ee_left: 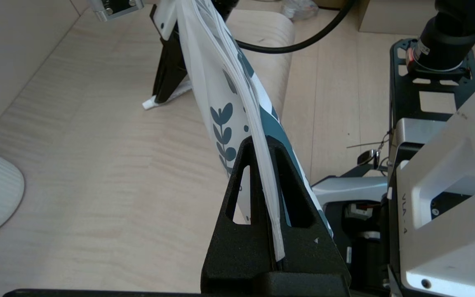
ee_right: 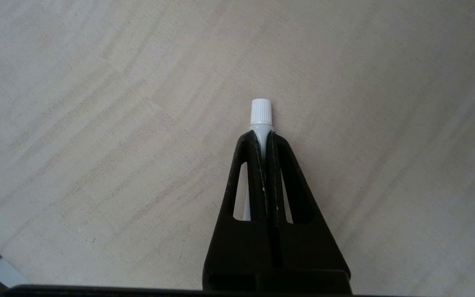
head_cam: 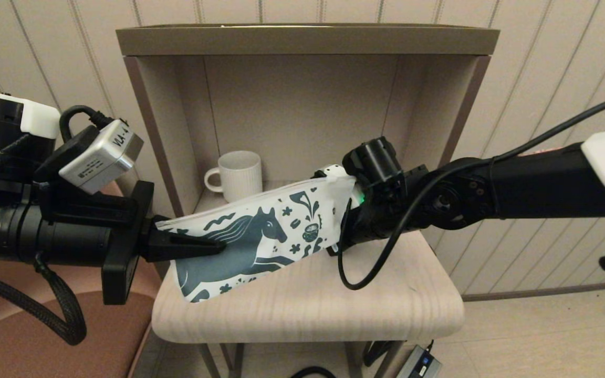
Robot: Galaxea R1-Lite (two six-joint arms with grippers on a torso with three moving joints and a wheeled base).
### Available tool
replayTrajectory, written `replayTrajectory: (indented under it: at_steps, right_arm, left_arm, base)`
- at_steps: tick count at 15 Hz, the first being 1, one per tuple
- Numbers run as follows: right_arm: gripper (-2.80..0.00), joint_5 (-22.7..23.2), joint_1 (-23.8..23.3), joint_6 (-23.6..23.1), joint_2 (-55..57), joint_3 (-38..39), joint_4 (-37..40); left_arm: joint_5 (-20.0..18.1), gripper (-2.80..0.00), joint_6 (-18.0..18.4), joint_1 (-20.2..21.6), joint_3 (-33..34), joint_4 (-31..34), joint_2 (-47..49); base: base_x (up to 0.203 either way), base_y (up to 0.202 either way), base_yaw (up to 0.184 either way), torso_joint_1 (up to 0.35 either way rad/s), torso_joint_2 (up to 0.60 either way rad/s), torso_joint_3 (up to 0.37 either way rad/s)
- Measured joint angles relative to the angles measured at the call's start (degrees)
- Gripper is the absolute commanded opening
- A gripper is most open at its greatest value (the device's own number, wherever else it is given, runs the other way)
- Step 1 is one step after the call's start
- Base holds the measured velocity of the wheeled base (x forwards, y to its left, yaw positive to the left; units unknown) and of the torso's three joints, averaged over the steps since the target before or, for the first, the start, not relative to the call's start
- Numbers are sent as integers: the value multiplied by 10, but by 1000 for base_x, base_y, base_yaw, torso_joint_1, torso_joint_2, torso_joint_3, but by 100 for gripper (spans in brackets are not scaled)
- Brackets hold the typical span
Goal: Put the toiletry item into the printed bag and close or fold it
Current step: Pick up the toothpaste
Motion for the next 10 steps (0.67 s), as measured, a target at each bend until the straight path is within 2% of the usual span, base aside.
replayTrajectory:
  at_steps: [6, 10]
  right_arm:
    - [-280, -1, -8, 1, -28, 7, 5]
    - [-280, -2, -42, -3, -120, 38, 6]
  left_arm:
    - [1, -280, 4, 0, -3, -2, 12]
    - [2, -280, 21, -9, 21, -49, 24]
  base:
    - [0, 0, 0, 0, 0, 0]
    - [0, 0, 0, 0, 0, 0]
